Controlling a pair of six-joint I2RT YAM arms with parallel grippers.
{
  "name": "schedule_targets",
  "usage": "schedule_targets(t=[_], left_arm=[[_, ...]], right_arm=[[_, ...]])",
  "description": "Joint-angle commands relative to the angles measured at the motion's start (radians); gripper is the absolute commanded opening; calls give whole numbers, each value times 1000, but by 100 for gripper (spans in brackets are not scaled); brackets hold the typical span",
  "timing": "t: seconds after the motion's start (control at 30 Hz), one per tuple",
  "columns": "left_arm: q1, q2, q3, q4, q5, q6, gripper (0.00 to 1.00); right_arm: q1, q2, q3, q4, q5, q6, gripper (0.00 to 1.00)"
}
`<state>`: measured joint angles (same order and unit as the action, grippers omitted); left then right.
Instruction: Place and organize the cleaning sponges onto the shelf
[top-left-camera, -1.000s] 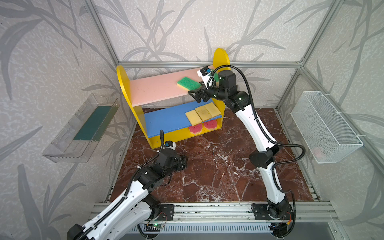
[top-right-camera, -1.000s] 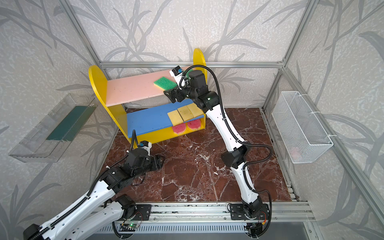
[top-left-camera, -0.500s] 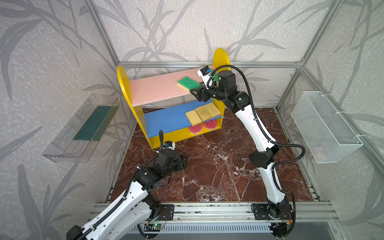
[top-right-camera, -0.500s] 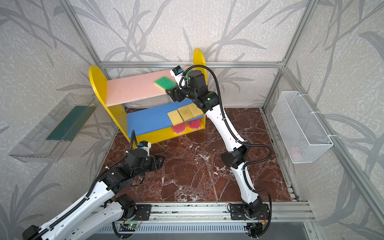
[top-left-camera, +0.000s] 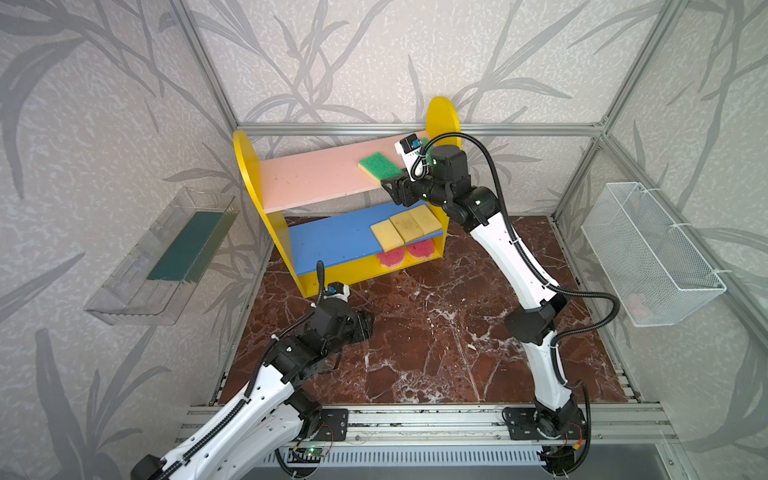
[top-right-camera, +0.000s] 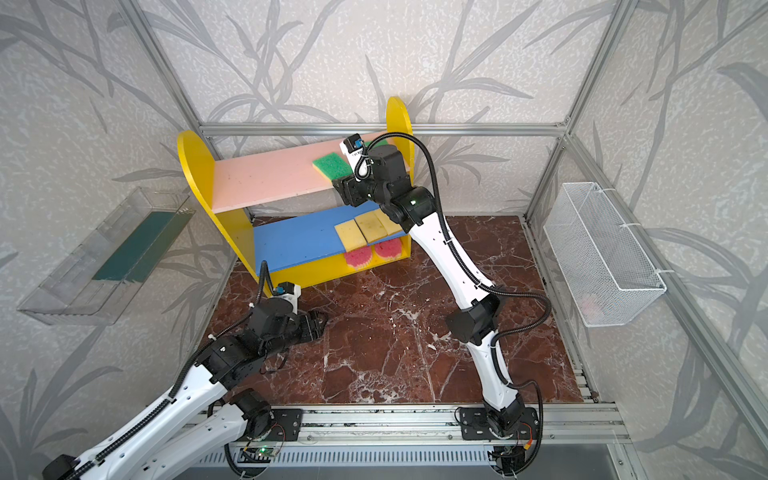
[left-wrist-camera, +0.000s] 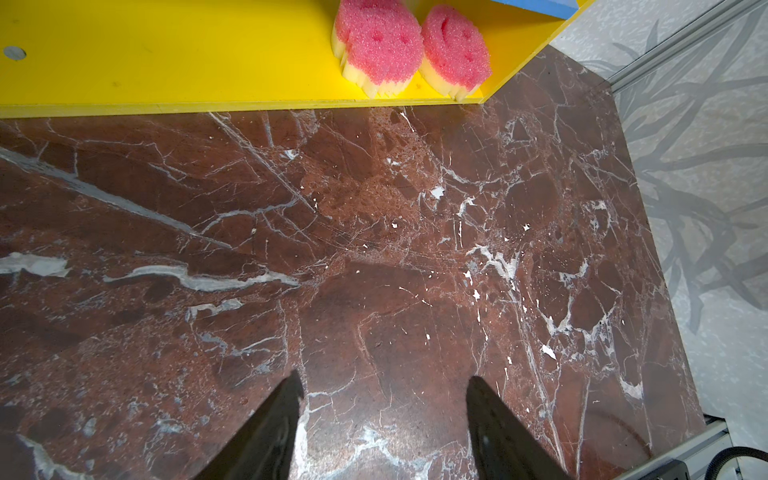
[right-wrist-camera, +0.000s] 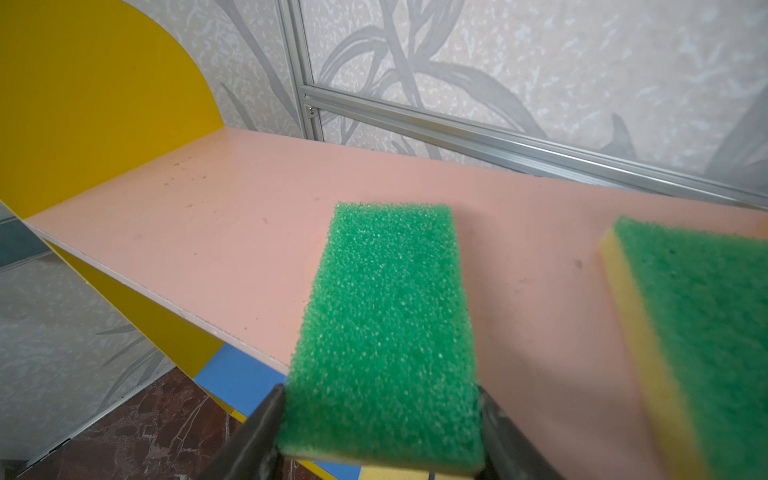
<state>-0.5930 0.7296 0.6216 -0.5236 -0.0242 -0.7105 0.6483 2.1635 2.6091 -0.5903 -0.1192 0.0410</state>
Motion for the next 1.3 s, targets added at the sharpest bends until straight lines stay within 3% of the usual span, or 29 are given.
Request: schedule_targets(t=[0.0, 0.2, 0.43, 0.77, 1.27], left_arm=[[6, -15, -5, -17, -8, 5, 66], [6, -18, -15, -7, 1, 2, 66], [6, -25, -18, -9, 3, 2, 66], [7, -36, -31, -12, 0, -3, 66], [7, -50, -46, -8, 3, -6, 66]], right_arm=[[1, -79, -39, 44, 111, 42, 65], [-1, -60, 65, -22, 205, 39, 66], [-3, 44, 257, -129, 236, 31, 67], [4, 31, 177, -100, 205, 57, 67], [56, 61, 173, -93, 340, 85, 70]])
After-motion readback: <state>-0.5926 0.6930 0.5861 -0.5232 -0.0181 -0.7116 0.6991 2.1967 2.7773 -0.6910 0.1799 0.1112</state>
